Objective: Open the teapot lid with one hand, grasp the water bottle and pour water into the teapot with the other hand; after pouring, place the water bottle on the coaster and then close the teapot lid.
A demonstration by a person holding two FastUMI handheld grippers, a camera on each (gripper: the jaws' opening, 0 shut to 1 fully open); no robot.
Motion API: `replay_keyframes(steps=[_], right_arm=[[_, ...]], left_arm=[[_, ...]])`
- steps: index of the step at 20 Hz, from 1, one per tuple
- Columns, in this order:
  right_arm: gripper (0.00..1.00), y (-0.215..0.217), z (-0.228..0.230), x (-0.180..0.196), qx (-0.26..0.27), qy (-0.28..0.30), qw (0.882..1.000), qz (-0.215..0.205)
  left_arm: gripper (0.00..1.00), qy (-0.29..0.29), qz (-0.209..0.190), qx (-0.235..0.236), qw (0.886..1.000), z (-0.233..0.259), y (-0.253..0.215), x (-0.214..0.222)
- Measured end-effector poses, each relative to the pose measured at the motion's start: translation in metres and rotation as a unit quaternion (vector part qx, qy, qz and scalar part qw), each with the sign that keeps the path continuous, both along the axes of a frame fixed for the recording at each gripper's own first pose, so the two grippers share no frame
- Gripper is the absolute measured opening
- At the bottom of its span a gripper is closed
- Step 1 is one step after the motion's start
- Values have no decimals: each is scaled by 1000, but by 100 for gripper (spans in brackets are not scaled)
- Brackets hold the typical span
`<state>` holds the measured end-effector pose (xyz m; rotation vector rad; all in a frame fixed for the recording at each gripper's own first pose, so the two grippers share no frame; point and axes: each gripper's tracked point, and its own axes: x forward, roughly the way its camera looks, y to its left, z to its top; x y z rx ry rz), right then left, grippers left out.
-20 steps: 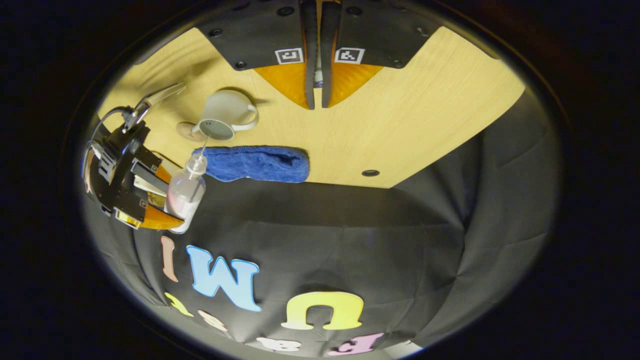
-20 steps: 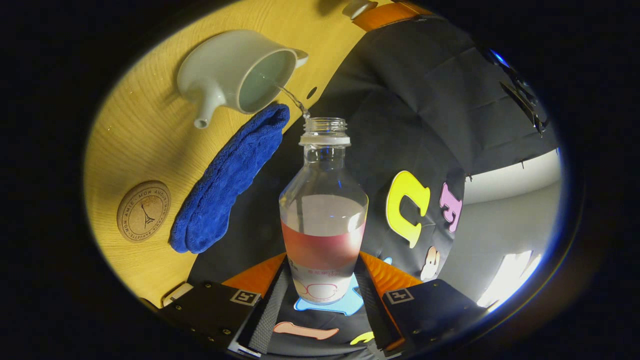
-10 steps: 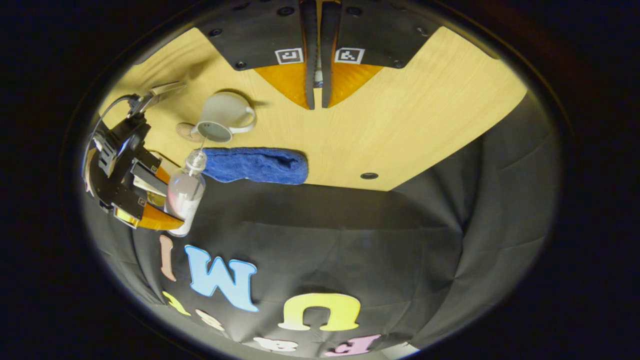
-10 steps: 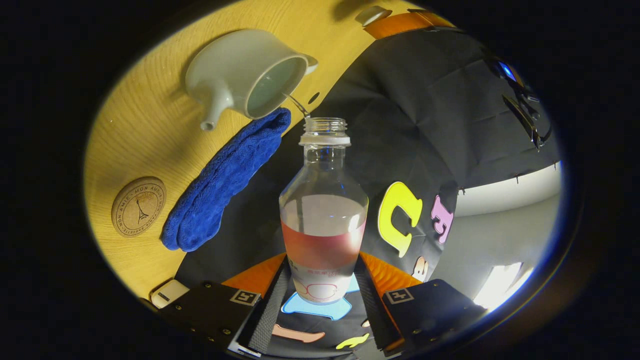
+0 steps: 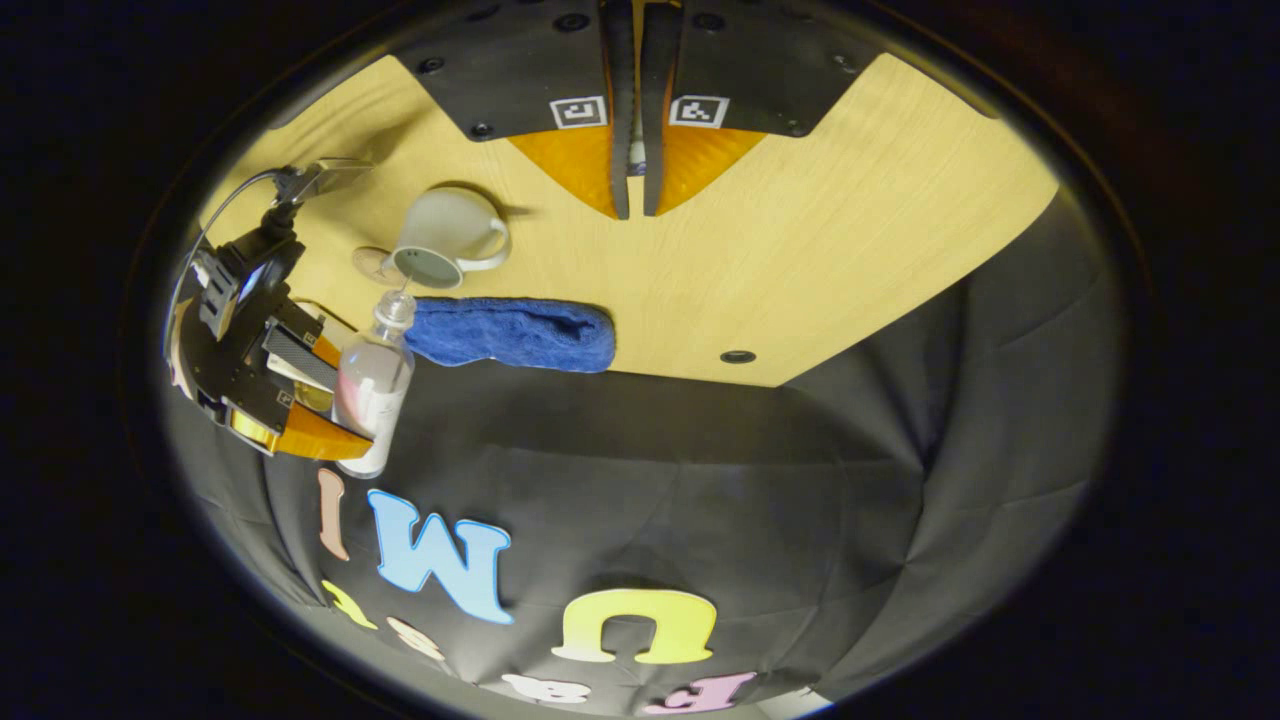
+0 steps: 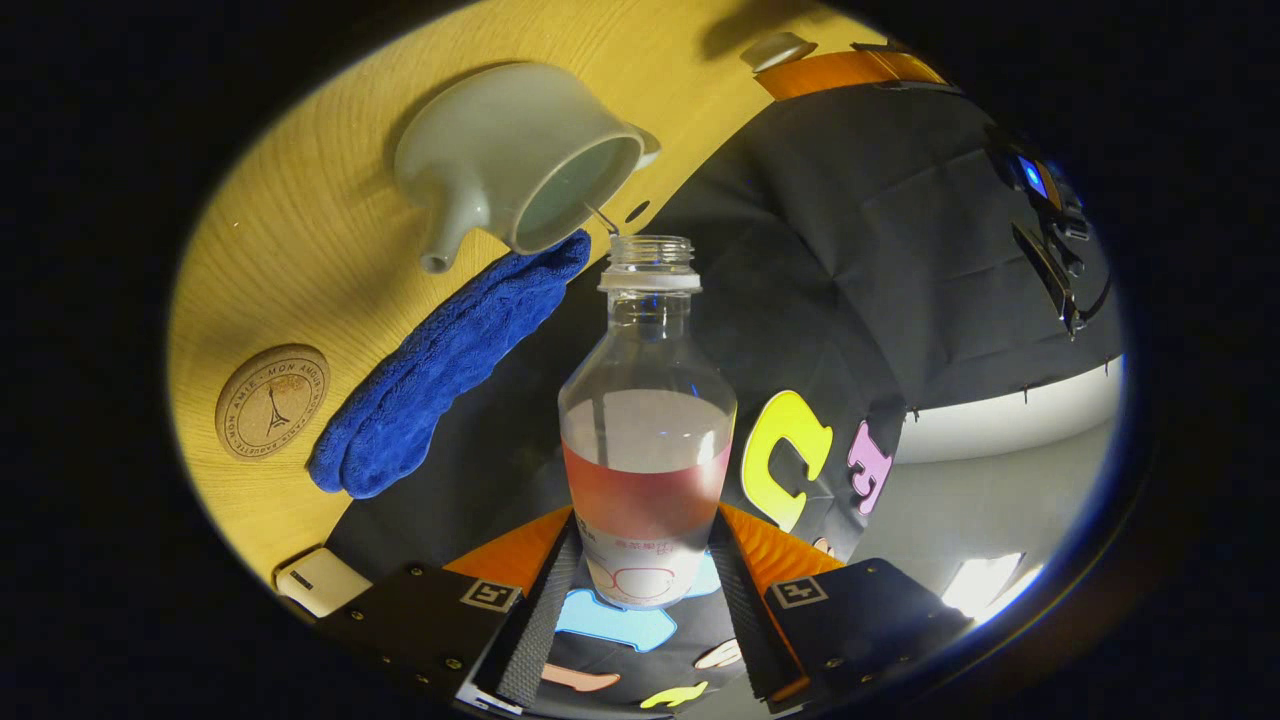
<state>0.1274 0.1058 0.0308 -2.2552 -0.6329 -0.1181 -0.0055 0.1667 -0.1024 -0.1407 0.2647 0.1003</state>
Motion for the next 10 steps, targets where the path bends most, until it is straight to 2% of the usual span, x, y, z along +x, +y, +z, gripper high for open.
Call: replay_keyframes(steps=[10], right_arm=[[76, 3, 1, 0, -15, -2, 1000, 3]], left_arm=[[9, 0, 3, -2, 1000, 0, 6, -2]])
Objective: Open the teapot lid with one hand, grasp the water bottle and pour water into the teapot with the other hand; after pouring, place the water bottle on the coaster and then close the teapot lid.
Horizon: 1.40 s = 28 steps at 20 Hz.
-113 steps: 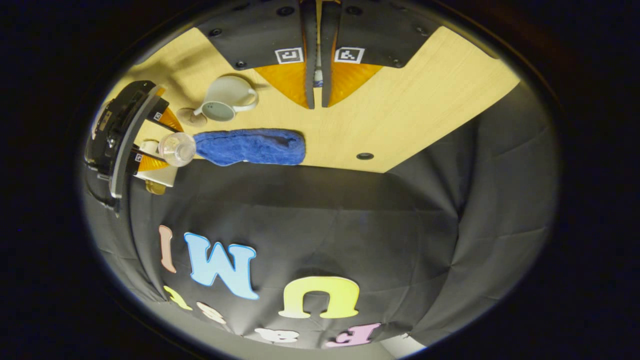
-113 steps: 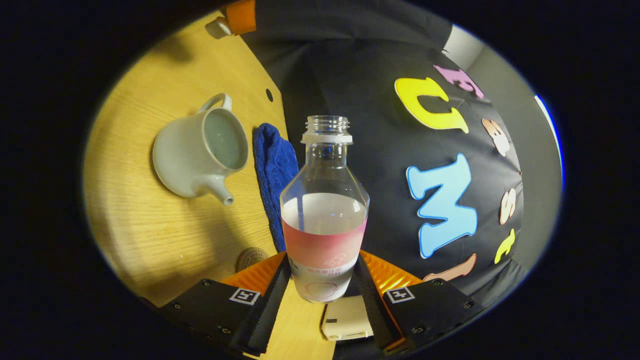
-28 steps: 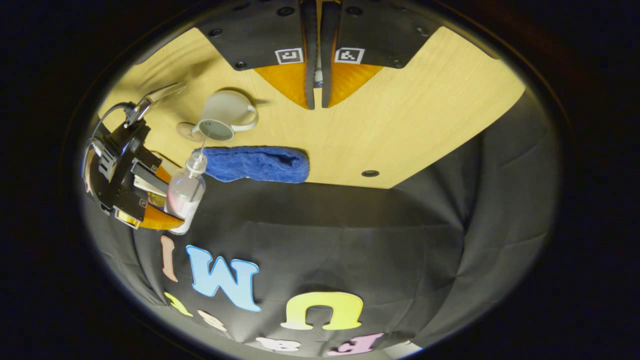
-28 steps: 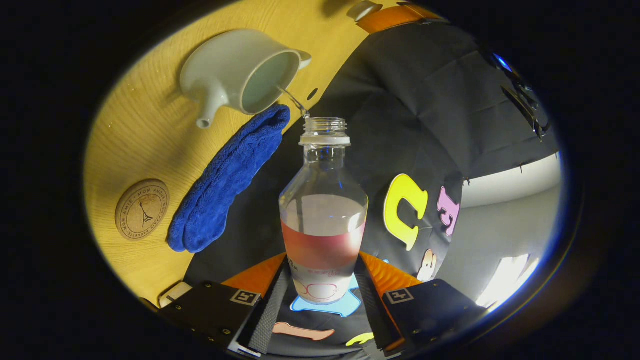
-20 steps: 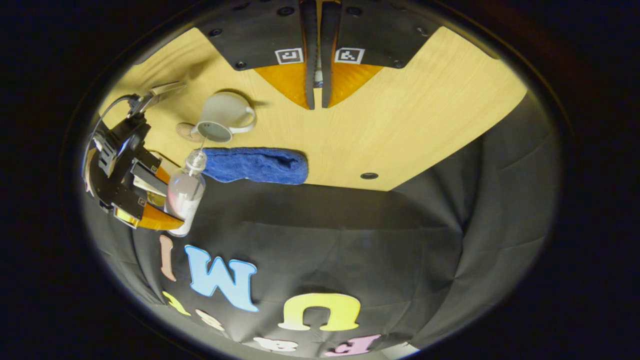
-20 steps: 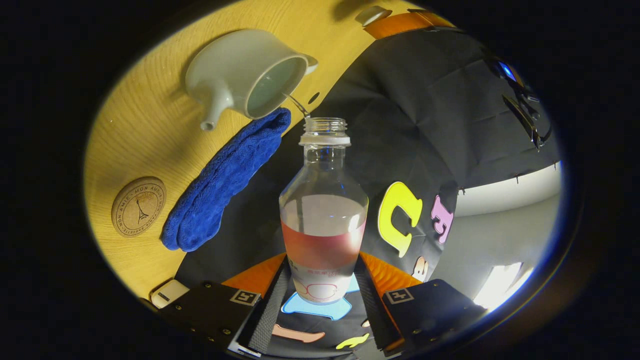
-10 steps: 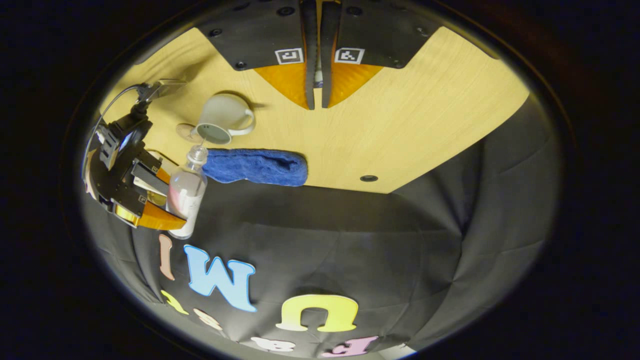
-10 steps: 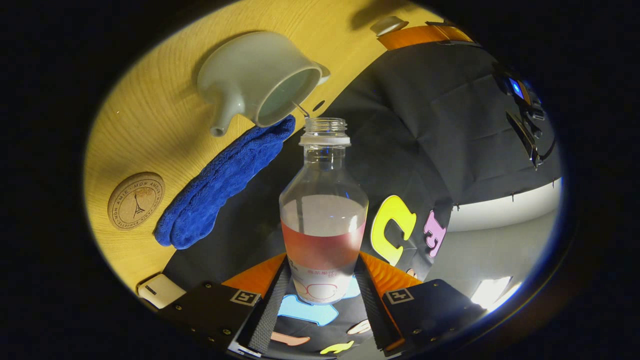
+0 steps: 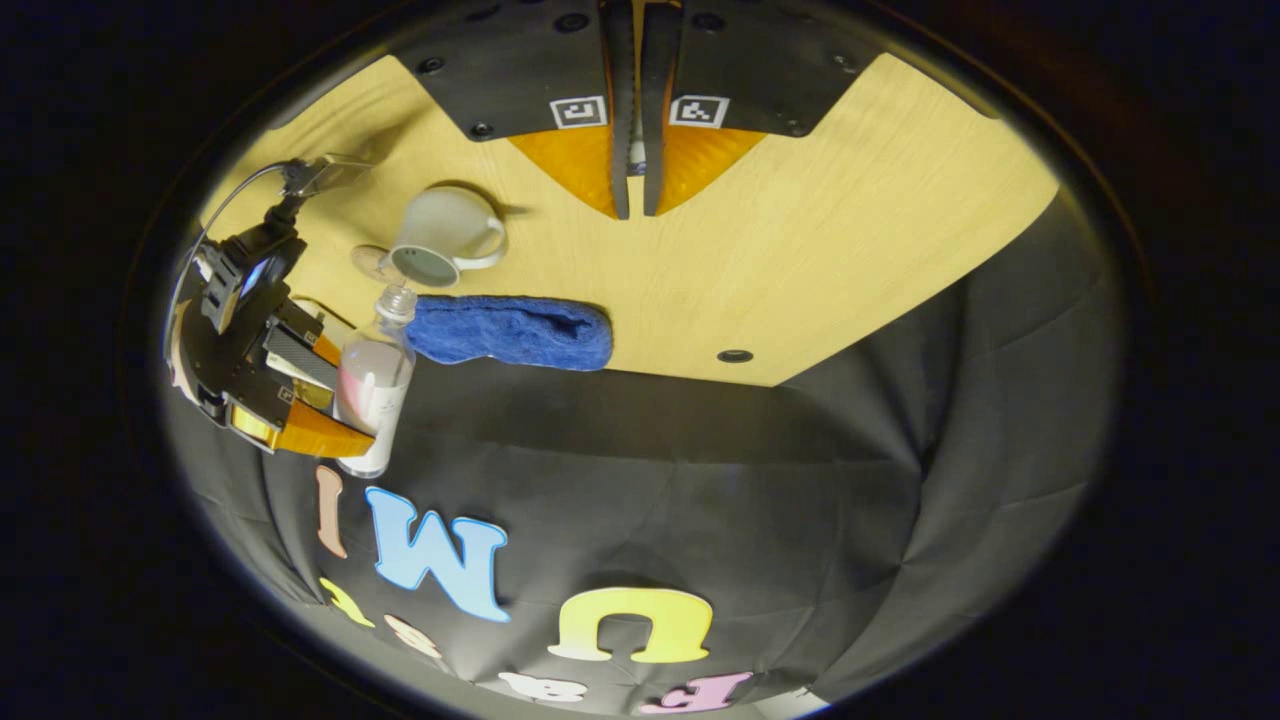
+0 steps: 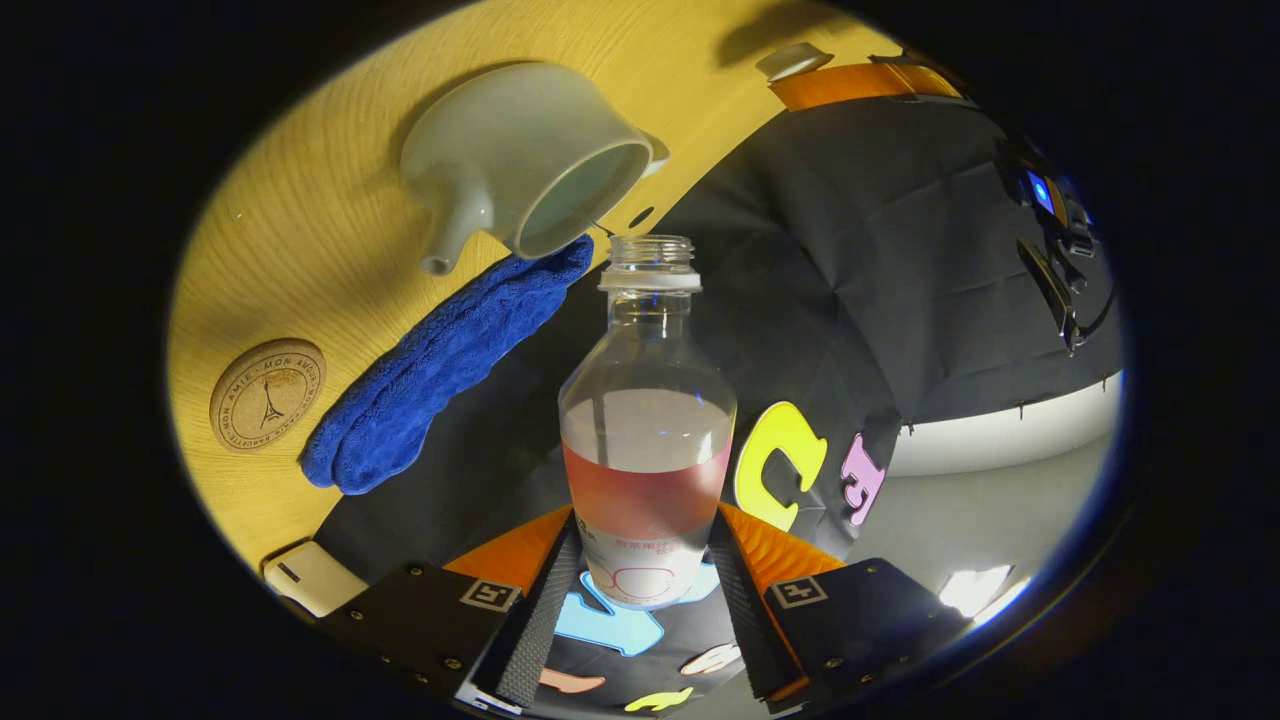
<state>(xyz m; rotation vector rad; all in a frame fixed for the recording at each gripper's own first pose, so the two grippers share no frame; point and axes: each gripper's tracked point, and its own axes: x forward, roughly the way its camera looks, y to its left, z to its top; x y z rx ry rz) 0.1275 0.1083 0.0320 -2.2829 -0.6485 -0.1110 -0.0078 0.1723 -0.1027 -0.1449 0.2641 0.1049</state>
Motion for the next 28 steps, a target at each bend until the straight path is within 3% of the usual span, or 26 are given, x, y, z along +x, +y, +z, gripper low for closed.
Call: replay_keyframes(steps=[5, 8, 11, 14, 16, 22, 28], right_arm=[[76, -2, 0, -1, 6, -2, 1000, -5], [76, -14, -9, 8, 82, 63, 994, -32], [76, -30, -14, 20, 198, 134, 970, -49], [76, -51, -22, 24, 301, 191, 933, -54], [77, -57, -34, 22, 369, 236, 897, -58], [77, -61, -61, 27, 558, 343, 754, -53], [77, -48, -79, 36, 696, 421, 581, -31]], left_arm=[[9, 0, 3, -1, 1000, 0, 1, 1], [9, -1, 3, -5, 1000, 1, 2, 0], [9, -1, 5, -5, 1000, 1, 3, 0], [10, -2, 6, -7, 1000, 0, 4, 0], [9, -3, 6, -8, 1000, 1, 3, 0], [10, -2, 4, -2, 1000, 5, -2, 1], [10, -6, 2, -2, 1000, 8, -7, 3]])
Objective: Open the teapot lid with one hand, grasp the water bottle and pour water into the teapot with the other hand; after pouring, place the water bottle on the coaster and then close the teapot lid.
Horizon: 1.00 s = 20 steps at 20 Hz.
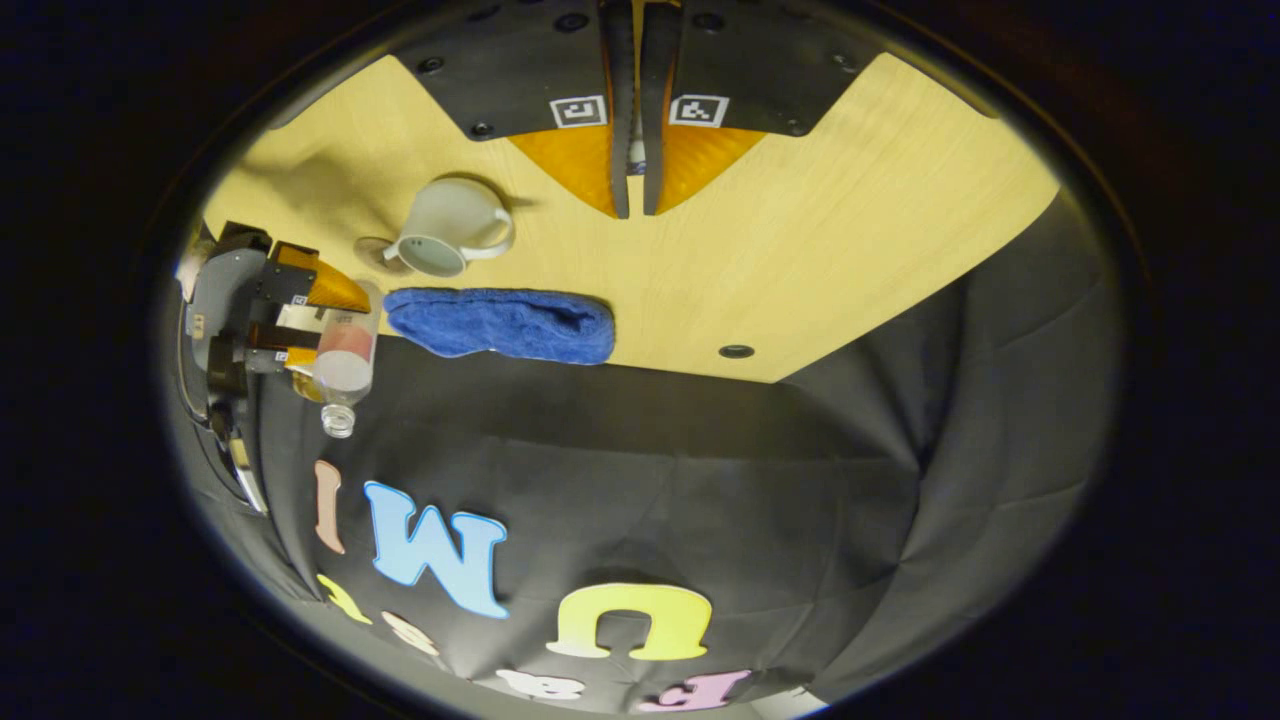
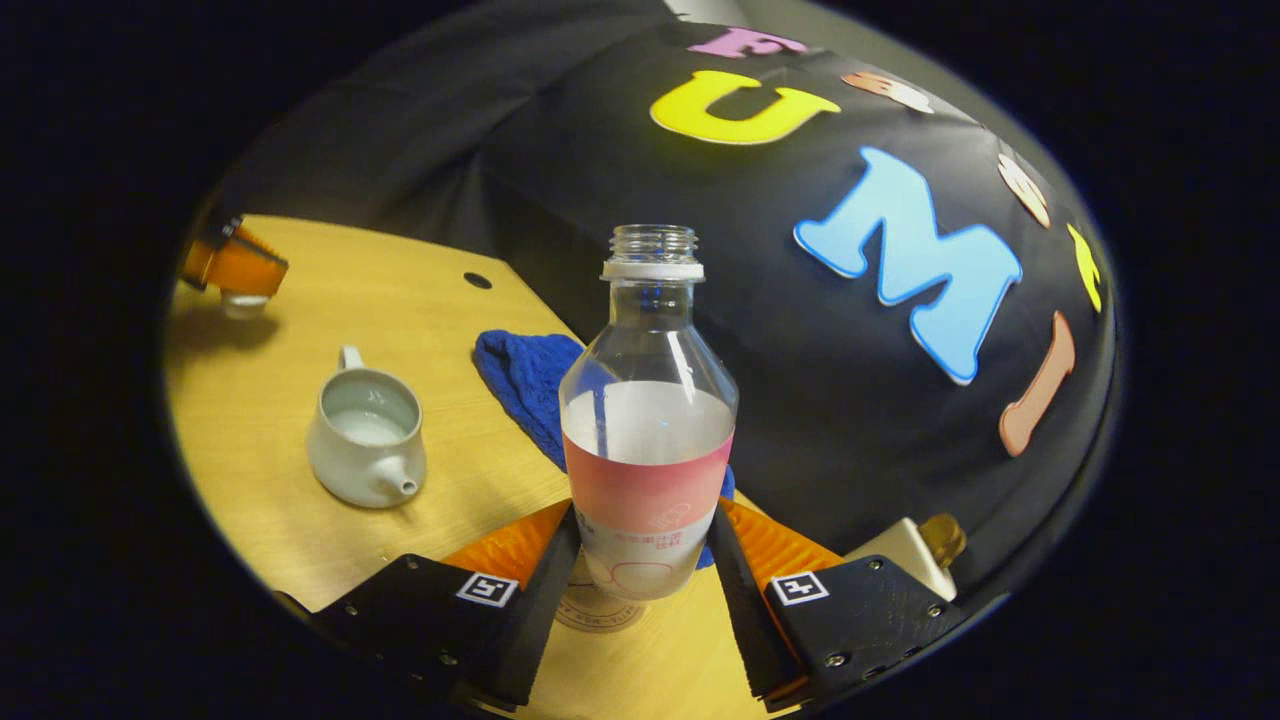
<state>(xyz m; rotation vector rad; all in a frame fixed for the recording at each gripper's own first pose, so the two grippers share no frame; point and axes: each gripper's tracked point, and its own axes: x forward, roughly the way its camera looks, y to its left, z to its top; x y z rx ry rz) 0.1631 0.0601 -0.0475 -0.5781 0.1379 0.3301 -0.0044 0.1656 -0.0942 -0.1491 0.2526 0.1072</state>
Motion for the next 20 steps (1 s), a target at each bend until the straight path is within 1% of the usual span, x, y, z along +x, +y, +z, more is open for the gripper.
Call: replay_keyframes(steps=[2, 4, 7, 9, 12, 18, 20], right_arm=[[77, 2, -7, 1, 66, 24, 998, 1], [77, 0, -14, 3, 121, 43, 992, -7], [77, -10, -18, 9, 174, 62, 982, -28], [77, -15, -22, 15, 203, 77, 976, -35], [77, -20, -32, 15, 226, 96, 968, -41], [77, -19, -35, 17, 231, 96, 967, -40], [78, -21, -39, 17, 229, 101, 967, -44]], left_arm=[[10, -1, -1, 2, 1000, 1, -2, 1], [10, -4, -1, 1, 1000, 4, -3, 0], [9, -6, -3, 0, 1000, 7, -5, 1], [9, -9, -5, -1, 1000, 12, -8, 2], [9, -19, -13, -2, 1000, 21, -16, 5], [10, -37, -38, 8, 999, 43, -41, 17], [10, -43, -46, 9, 998, 50, -50, 22]])
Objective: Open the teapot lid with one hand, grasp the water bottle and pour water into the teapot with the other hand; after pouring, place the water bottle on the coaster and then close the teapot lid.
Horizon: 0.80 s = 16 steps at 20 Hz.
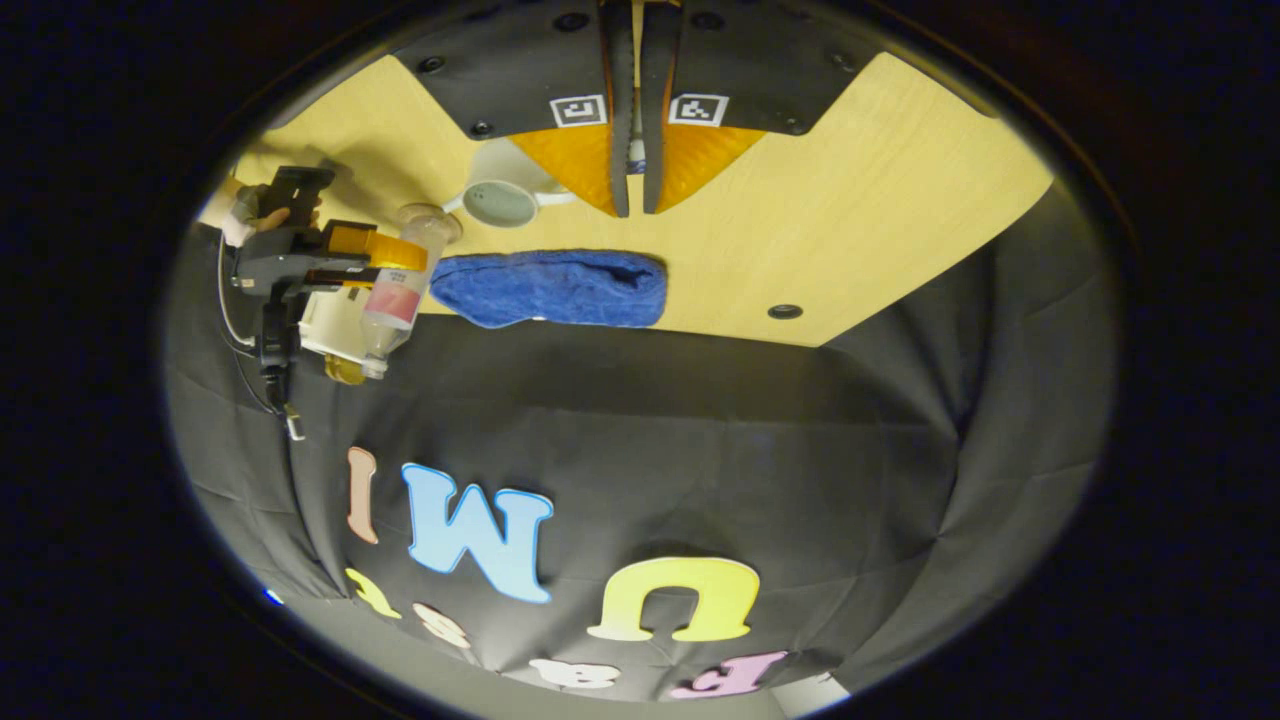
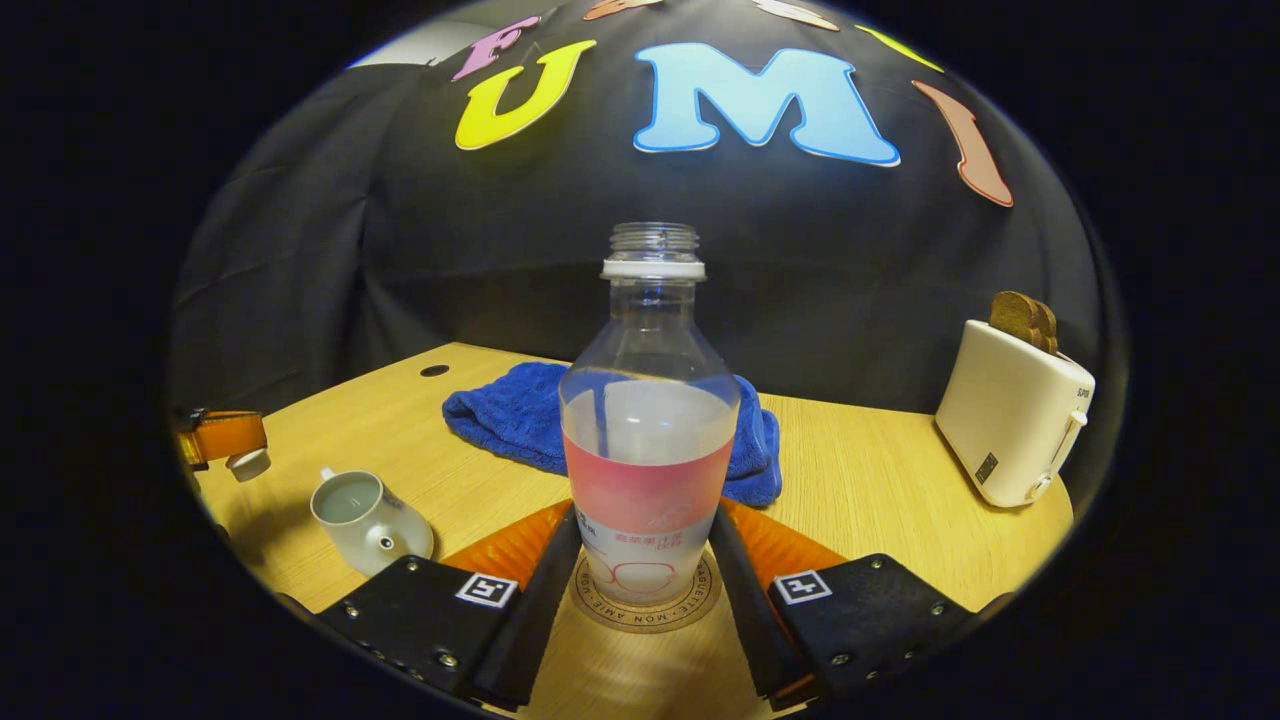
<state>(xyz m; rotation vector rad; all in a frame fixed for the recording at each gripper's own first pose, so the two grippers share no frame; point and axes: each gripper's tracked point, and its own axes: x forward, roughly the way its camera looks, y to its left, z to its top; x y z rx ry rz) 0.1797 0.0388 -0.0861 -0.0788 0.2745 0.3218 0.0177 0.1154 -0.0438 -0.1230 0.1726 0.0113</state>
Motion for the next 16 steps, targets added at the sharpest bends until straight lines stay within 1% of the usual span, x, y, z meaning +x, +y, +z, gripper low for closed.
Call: replay_keyframes(steps=[2, 3, 6, 11, 16], right_arm=[[90, -5, 2, 0, -2, -8, 1000, -4], [98, -7, 5, -1, -3, -12, 1000, -7], [98, -8, 11, -9, 14, -15, 1000, -5], [99, -20, 24, -22, 22, -31, 999, -9], [98, -33, 33, -33, 38, -42, 998, -14]], left_arm=[[10, -7, -11, 1, 1000, 6, -10, 7], [10, -12, -16, 3, 1000, 11, -15, 11], [10, -22, -32, 5, 999, 22, -32, 22], [10, -37, -53, 17, 998, 35, -60, 42], [10, -37, -71, 32, 996, 23, -86, 61]])
